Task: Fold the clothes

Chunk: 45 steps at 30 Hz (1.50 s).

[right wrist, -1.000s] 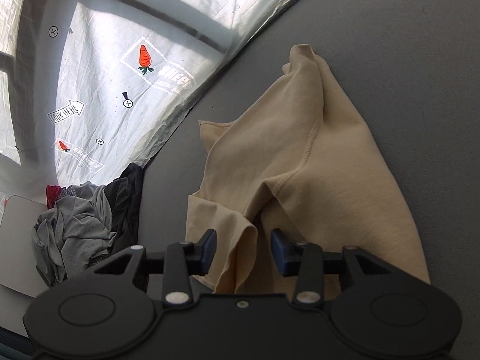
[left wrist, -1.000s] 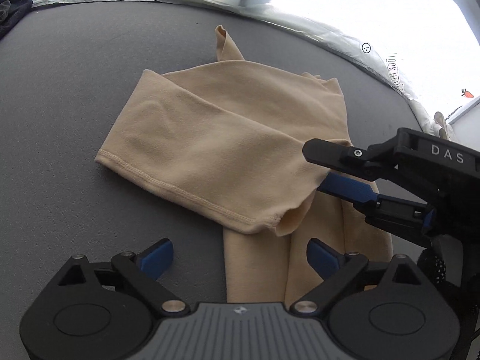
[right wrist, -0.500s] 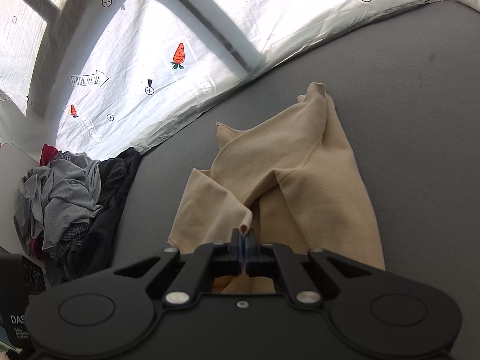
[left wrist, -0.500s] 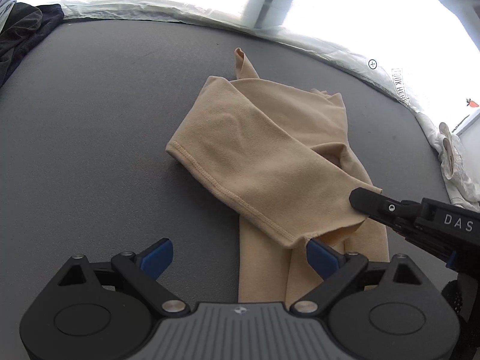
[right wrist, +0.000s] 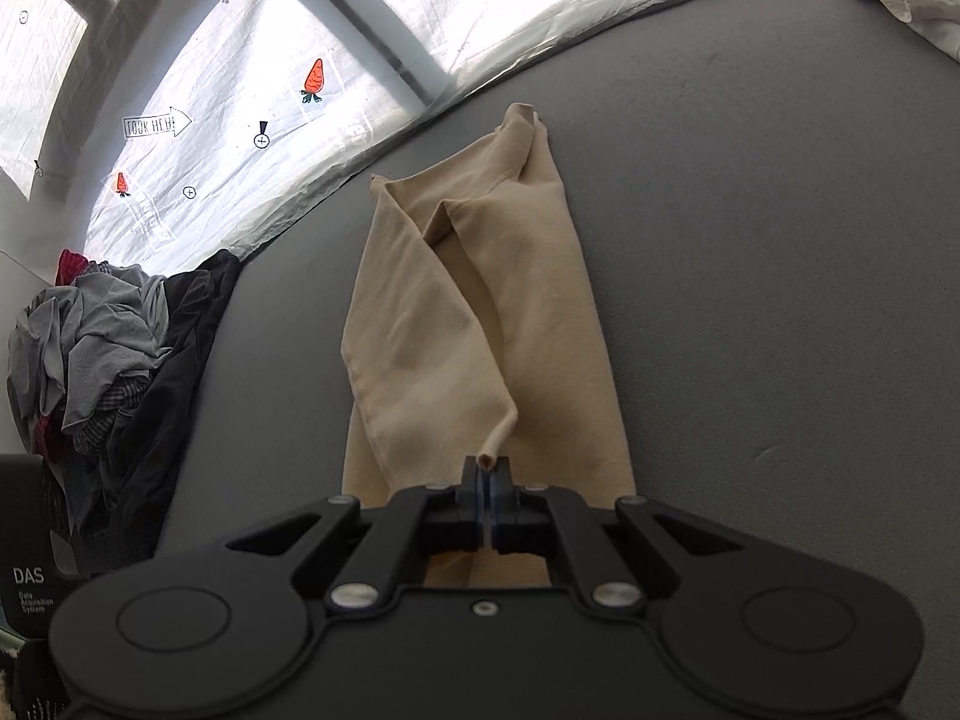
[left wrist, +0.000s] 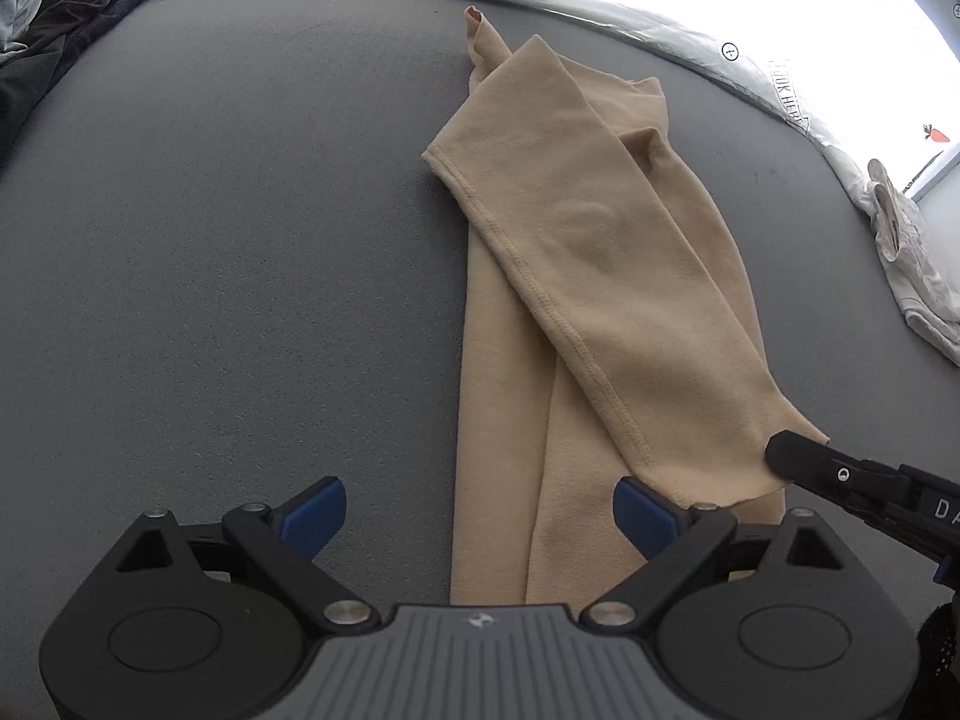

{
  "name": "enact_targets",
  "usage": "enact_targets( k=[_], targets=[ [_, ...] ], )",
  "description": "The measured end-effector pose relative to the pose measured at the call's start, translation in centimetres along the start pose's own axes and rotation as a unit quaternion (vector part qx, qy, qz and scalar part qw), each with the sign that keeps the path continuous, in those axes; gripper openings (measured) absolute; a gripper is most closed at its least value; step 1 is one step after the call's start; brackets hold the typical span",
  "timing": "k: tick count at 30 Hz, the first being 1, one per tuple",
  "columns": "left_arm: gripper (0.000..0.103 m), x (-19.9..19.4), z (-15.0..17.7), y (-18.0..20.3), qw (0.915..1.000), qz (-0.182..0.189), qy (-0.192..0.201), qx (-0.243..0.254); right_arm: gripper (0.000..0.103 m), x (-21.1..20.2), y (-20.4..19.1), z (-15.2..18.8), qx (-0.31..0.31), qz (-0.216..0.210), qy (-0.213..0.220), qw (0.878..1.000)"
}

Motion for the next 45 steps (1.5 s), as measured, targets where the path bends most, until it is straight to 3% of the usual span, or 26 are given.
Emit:
enact_targets(
  k=[13,22,30,34,38,39,41,45],
  targets=[
    [0.096,-1.4,4.9,-0.1,0.9996,-0.017,-0.017,0.015,0.002,-4.1,1.6,4.5,0.056,-0.008,-0.014,0.998],
    [0.096,-2.0,6.2,-0.5,0.9990,-0.025,-0.021,0.032,0.002,-4.5,3.7,6.6,0.113,0.002,-0.034,0.993],
    [0.096,-1.8,7.0,-0.6,0.9988,-0.027,-0.027,0.029,0.002,-3.2,3.6,7.2,0.074,0.040,-0.066,0.994],
    [0.096,-2.2,7.3,-0.9,0.9992,-0.023,-0.026,0.019,0.006,-3.2,3.3,7.1,0.055,0.042,-0.072,0.995],
    [0.096,-2.7,7.6,-1.2,0.9994,-0.022,-0.025,0.012,0.017,-3.4,2.9,6.4,0.035,0.054,-0.078,0.995],
    [0.096,-2.8,7.5,-1.1,0.9994,-0.023,-0.025,0.011,0.019,-3.6,2.7,6.1,0.025,0.060,-0.074,0.995],
    [0.095,-3.2,7.4,-1.2,0.9993,-0.028,-0.020,0.010,0.035,-4.1,2.2,5.4,0.007,0.068,-0.055,0.996],
    [0.089,-4.1,6.4,-1.5,0.9990,-0.044,0.007,0.001,0.036,-4.9,1.5,3.3,-0.028,0.088,-0.005,0.996]
  ],
)
Point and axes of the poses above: each gripper's, at about its wrist camera, not at the fingertips, and x roughly the way its jaws point, y to its right, z to its underside, the point moved 4 cm from there along x, roughly the way its jaws point, and after that the axes turned 2 degrees about -x, right-handed, at the moved point
